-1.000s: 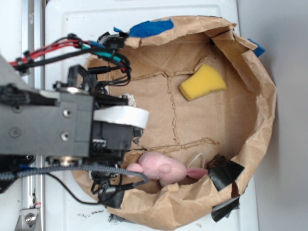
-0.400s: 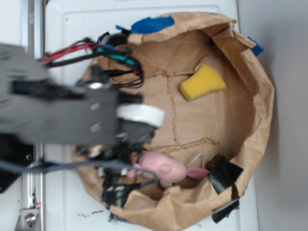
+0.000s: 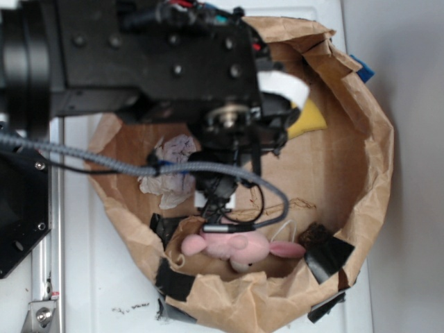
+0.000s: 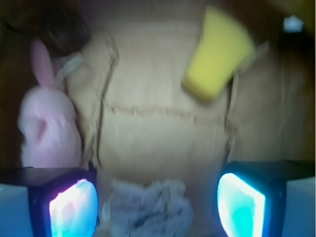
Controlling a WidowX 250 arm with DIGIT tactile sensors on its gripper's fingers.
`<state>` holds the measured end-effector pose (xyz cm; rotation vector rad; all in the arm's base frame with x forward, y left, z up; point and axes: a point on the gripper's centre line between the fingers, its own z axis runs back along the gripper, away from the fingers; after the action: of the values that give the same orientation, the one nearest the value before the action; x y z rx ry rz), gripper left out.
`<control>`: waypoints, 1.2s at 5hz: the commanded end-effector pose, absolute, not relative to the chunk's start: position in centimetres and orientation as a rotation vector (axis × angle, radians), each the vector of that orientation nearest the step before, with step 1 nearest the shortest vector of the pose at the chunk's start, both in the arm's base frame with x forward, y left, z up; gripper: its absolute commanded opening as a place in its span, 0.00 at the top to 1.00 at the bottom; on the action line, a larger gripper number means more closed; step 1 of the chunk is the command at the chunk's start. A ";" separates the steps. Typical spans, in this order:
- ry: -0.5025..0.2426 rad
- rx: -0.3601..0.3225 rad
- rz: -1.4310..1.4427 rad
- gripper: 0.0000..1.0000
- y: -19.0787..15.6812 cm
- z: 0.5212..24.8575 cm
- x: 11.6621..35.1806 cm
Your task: Grab the white paper.
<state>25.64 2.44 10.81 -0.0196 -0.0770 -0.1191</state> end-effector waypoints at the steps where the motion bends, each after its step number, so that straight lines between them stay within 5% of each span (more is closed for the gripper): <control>1: -0.125 -0.013 -0.208 0.00 0.7 11.3 26.3; 3: -0.047 -0.080 -0.259 0.00 -2.6 9.4 23.4; 6: 0.019 -0.090 -0.205 0.00 -1.2 8.1 21.4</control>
<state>21.01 -1.13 7.04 -0.0969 0.0577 -0.1979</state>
